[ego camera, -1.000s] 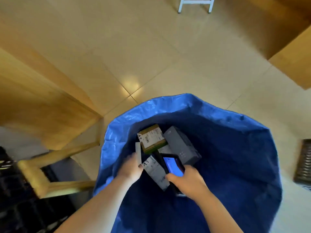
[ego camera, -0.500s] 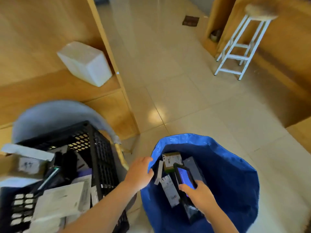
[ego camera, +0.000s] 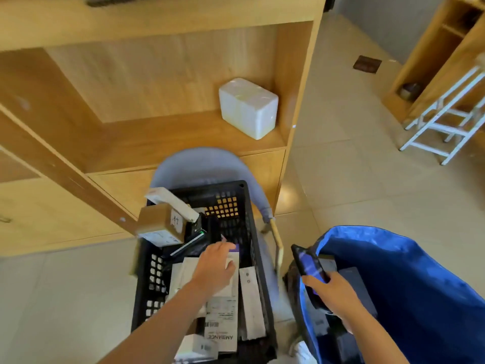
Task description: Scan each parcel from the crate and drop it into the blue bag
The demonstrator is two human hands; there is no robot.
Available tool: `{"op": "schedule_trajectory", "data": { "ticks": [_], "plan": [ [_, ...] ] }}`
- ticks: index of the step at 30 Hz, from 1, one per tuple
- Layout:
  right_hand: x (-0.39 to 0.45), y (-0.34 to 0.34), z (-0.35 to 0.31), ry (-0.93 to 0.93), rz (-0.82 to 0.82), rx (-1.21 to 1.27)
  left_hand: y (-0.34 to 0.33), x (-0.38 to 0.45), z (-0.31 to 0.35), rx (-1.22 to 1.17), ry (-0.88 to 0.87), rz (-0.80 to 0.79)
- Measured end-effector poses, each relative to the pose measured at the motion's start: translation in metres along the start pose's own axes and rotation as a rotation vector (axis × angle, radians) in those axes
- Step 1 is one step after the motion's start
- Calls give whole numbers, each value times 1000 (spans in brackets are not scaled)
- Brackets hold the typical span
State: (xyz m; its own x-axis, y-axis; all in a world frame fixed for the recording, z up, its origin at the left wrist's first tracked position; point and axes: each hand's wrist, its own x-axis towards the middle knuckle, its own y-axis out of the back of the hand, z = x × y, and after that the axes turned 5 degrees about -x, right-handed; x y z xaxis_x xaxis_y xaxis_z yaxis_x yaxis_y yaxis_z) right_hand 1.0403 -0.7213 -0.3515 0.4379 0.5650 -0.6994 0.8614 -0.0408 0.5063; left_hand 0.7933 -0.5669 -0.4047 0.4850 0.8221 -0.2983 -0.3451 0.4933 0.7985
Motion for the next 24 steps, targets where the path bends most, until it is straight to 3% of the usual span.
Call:
{"op": "schedule_trajectory", "data": {
  "ticks": [4, 11, 19, 24],
  "plan": [
    [-19, -44, -34, 57, 5, 1, 22, -20, -61, 45, 79, -67],
    [-37, -92, -62, 43, 5, -62, 16, -46, -126, 277, 124, -344],
    [-45, -105, -62, 26, -1, -155, -9, -43, -127, 427, -57, -322],
    [-47, -104, -58, -8, -11, -174, -17, -28, -117, 374, -29, -302]
  ]
}}
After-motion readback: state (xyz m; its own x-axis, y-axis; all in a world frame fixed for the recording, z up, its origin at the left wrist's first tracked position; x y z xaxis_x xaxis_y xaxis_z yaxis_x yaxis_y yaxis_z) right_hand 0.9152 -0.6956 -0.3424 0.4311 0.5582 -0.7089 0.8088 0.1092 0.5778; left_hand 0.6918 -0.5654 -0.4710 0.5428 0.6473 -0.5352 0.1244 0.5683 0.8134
